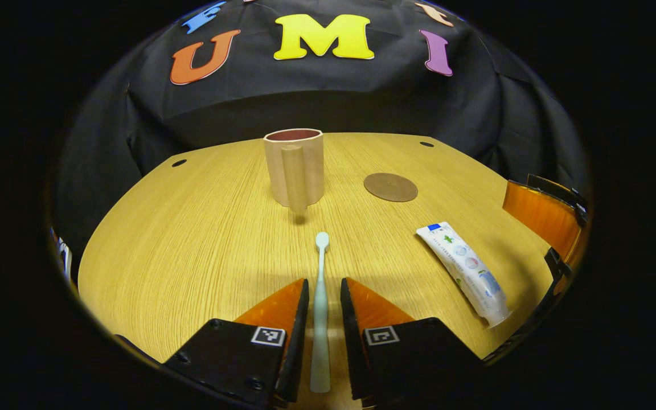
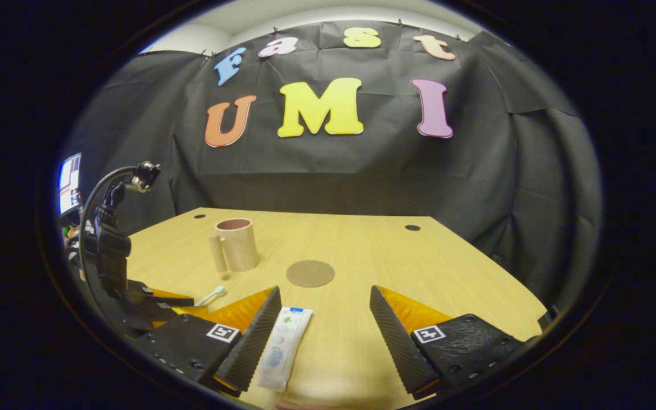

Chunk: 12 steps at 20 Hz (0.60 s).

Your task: Put the toothbrush and toothpaste on the desktop into the cup, then pick up the cup and place it on the coaster on the desktop.

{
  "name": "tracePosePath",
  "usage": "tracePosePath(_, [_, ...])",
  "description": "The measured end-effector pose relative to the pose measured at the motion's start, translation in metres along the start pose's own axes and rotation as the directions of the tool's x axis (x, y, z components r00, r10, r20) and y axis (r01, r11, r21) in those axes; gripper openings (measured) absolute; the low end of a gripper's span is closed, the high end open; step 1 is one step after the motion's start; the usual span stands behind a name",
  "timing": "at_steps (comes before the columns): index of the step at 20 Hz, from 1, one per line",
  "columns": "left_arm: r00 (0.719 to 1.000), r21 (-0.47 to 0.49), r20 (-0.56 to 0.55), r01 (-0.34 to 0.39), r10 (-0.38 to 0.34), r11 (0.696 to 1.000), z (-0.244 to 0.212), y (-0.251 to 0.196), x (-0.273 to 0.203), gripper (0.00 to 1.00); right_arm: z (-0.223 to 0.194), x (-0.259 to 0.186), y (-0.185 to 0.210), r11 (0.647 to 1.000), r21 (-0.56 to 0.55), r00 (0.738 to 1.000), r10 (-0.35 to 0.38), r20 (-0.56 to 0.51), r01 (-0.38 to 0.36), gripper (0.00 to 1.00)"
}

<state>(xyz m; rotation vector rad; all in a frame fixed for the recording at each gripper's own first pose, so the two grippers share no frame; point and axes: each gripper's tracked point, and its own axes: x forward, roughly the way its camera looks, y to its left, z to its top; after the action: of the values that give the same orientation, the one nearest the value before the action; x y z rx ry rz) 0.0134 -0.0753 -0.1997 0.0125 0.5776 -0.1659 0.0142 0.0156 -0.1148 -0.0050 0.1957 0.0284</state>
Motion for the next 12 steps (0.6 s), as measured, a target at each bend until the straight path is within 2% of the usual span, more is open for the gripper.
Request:
tracePosePath(5, [1.0, -0.015, 0.022, 0.009, -0.009, 1.0, 0.001, 0.004, -0.001, 0.26, -0.002, 0.001, 0.001, 1.0, -0.011, 1.0, 0.006, -0.011, -0.007, 0.95])
tracePosePath(8, [0.999, -0.018, 0.043, 0.032, -0.031, 0.999, 0.001, 0.002, -0.001, 0.13, -0.007, 0.003, 0.002, 1.0, -0.016, 0.999, 0.011, -0.033, -0.011, 0.95])
tracePosePath(12, [0.997, 0.002, 0.074, 0.032, -0.032, 0.999, 0.007, 0.002, -0.004, 0.09, -0.013, 0.006, 0.002, 1.0, -0.012, 0.998, 0.011, -0.063, -0.011, 0.95])
